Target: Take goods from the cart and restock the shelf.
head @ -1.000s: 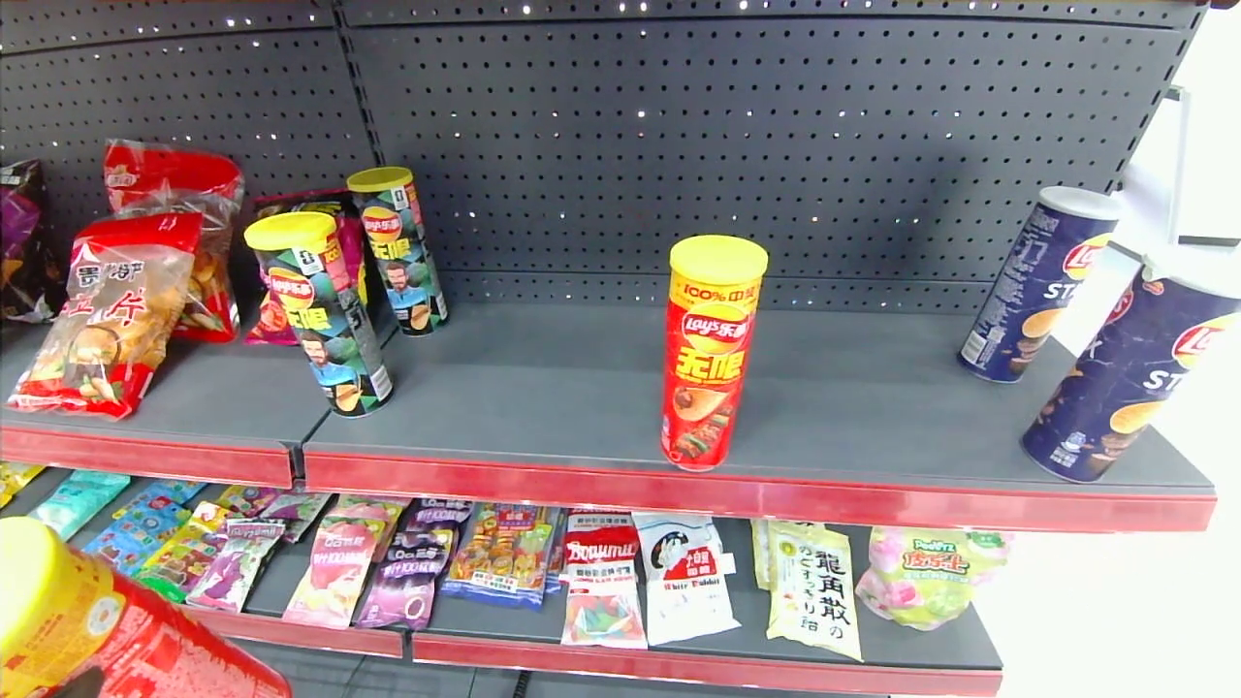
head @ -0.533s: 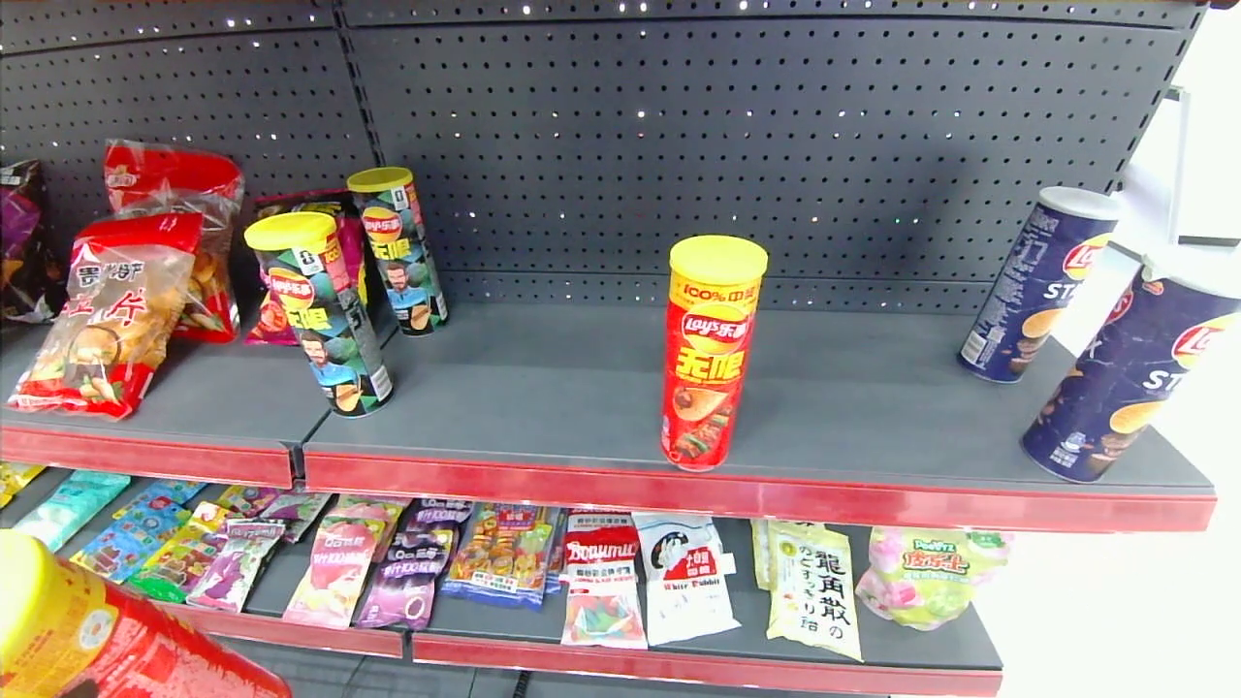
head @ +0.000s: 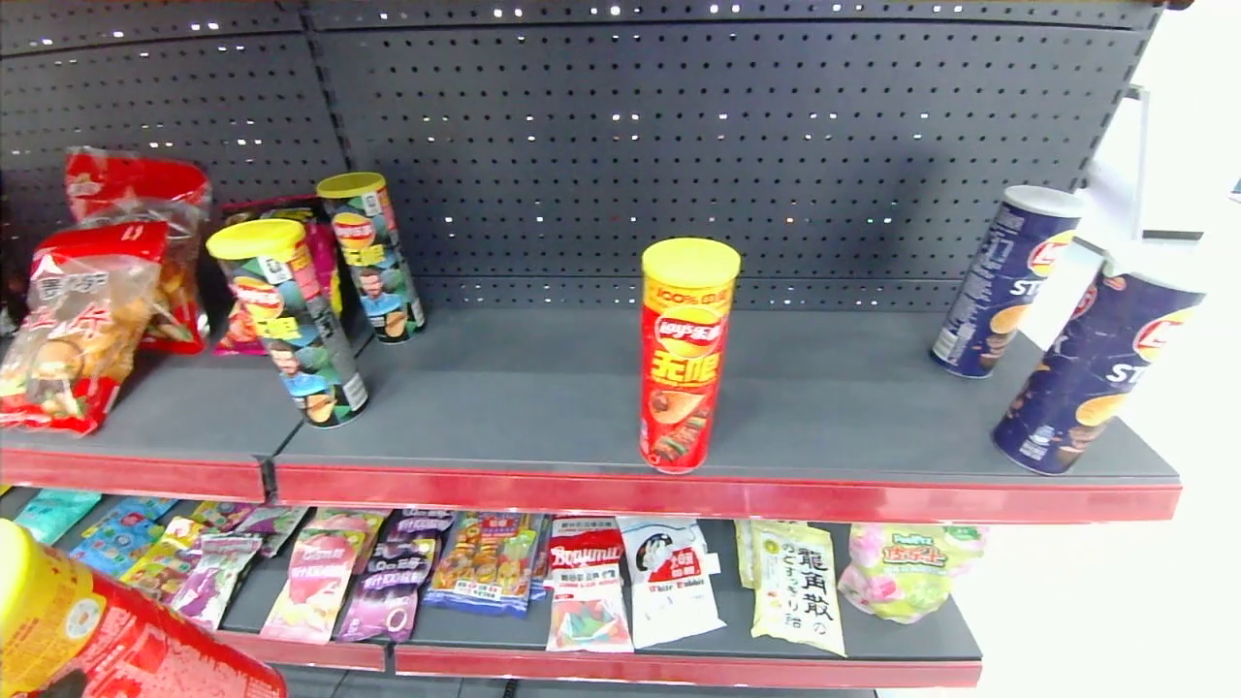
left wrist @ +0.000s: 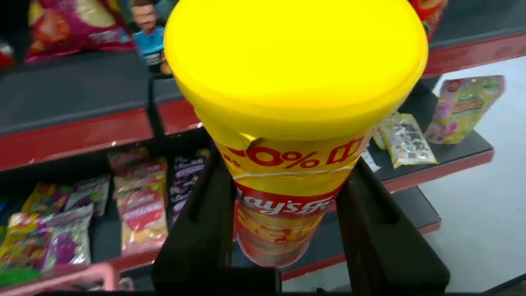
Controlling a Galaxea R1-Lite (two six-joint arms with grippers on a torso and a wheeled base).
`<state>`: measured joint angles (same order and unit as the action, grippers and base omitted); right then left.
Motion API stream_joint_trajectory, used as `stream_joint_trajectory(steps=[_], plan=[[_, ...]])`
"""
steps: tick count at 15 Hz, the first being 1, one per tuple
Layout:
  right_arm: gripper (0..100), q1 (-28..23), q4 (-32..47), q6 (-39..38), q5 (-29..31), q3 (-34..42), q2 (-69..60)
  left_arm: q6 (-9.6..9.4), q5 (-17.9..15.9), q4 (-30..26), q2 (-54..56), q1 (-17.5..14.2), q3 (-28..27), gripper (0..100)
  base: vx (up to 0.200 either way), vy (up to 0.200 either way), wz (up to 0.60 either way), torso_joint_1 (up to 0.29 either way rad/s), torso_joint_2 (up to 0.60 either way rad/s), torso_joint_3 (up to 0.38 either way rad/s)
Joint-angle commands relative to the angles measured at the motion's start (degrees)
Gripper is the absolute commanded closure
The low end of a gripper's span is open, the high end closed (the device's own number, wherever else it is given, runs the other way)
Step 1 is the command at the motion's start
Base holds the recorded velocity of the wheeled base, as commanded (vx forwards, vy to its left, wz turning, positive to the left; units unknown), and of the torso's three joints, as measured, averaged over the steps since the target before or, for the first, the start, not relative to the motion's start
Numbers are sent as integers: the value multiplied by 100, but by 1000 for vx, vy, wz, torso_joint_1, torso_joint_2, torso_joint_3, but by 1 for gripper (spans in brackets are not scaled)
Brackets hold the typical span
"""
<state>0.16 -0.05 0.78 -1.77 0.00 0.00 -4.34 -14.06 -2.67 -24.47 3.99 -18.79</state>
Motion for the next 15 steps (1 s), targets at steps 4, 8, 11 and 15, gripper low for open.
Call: stream_joint_trajectory(steps=[4, 8, 11, 15], plan=[[0, 2, 5, 1, -8, 0, 18, -67, 254, 74, -85, -21, -117, 100, 0, 0, -150, 3, -2, 1], [0, 2, 5, -8, -8, 0, 18, -67, 316, 91, -129, -12, -90, 100, 0, 0, 0, 0, 0, 0], [0, 2, 5, -8, -17, 0, 18, -67, 316, 311, -920, -12, -398, 100, 0, 0, 0, 0, 0, 0], [0, 2, 5, -16, -17, 0, 18, -67, 342, 1585, -2906, -3, -1198, 100, 0, 0, 0, 0, 0, 0]])
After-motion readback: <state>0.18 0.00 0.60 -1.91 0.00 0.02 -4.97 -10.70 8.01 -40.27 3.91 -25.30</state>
